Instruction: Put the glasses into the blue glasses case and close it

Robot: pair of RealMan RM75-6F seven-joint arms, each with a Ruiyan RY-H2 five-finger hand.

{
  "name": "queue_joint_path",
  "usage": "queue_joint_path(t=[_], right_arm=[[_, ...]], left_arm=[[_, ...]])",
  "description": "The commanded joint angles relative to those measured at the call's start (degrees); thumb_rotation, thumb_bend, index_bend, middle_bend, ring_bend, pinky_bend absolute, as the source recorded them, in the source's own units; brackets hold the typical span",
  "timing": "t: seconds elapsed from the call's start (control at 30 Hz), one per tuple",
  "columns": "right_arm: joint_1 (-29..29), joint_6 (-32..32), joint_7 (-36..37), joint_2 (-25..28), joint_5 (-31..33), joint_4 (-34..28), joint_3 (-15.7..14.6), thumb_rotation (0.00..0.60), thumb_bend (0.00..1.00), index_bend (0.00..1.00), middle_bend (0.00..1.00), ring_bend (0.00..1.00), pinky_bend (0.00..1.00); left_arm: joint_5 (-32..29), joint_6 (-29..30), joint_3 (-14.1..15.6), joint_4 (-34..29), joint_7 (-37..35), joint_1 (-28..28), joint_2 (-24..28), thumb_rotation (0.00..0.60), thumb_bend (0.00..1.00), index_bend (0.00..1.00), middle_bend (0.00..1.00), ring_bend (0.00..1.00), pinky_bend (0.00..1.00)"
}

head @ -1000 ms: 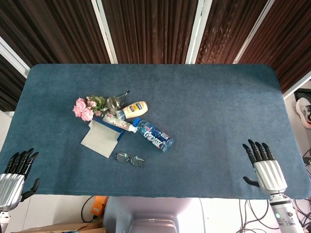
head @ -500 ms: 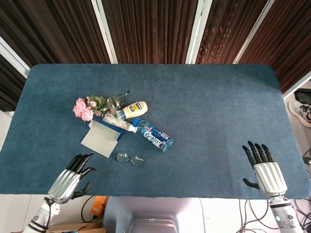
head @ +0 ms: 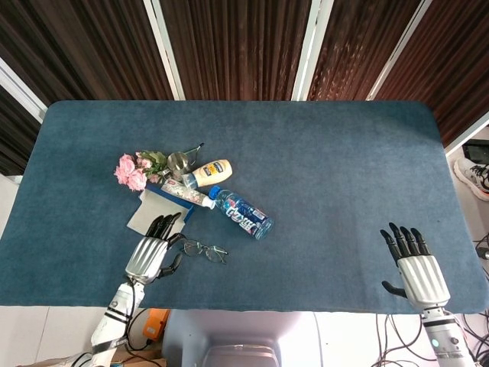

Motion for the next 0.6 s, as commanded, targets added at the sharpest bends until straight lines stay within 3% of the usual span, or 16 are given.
queue_joint_path(t=[0.03,0.37,0.6], right_arm=[[0.0,0.1,0.1,0.0,0.1,0.0,0.1,0.600,0.22,0.00,0.00,0.00,0.00],[0.0,-0.2,0.8,0.7,0.4,-0.4,0.1,0.600,0.22,0.00,0.00,0.00,0.00],[-0.1,0.0,2.0,1.4,0.4,-0.7,0.2,0.600,0.22,0.00,0.00,0.00,0.00]], left_arm=[[-3.6,-1.3,-1.7,2.5,2.9,-2.3,-3.7,0.600,0.43,0.40,0.00,0.00,0.03],[-6.9,-1.5,-3.1,9.6,7.3,-6.8,-11.3,0.600,0.37,0.45,0.00,0.00,0.02],[-4.9,0.2,-1.8,13.3,5.3,-7.8,-13.6,0.600,0.31,0.50,0.02,0.00,0.02]])
